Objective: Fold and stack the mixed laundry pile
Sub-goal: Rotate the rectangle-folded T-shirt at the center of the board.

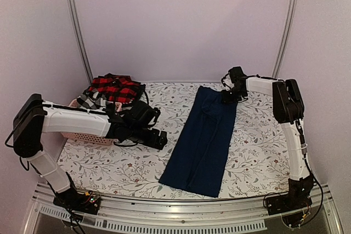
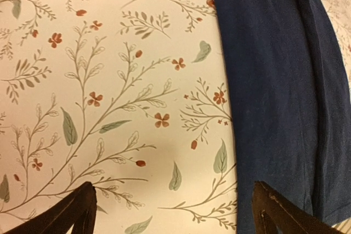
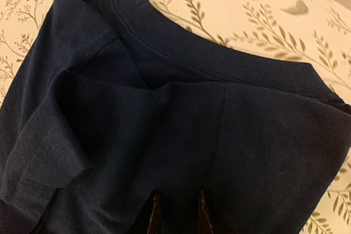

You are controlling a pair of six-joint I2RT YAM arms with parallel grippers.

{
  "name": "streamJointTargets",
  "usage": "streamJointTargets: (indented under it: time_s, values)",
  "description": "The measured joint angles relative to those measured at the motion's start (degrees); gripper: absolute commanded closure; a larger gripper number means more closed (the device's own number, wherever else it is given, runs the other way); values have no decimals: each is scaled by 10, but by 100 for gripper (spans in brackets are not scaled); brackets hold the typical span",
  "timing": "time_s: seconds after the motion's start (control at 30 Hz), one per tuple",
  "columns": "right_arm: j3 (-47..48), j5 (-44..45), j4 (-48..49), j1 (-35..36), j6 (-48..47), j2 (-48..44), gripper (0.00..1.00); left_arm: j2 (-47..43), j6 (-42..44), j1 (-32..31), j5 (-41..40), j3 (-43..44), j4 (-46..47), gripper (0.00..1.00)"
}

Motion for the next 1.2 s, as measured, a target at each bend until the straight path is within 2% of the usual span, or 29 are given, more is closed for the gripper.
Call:
streamJointTargets:
  time_s: [0.17,0.27,0.47,0.57,0.73,0.97,1.07,1.2]
  values:
    - [118,10,-15,16,-29,72,78,-49,-9,28,-1,-43,35,0]
    - [168,7,-10,18,-38,106,72,-63,-14,44,5,-64,54,0]
    - [175,-24,1,18,-45,111,53,-56,-9,63,48,-84,116,0]
    - [173,-41,1,23,-39,104,49,-37,-1,60,64,-72,143,0]
    - [104,-43,0,35,-31,32,50,11,18,53,70,-21,159,0]
    - [-104,-42,29,48,4,-133,50,101,68,21,63,81,160,0]
    - [-150,-40,42,48,12,-148,50,122,81,6,64,94,158,0]
    - [-163,-37,43,48,15,-126,50,124,88,1,66,94,151,0]
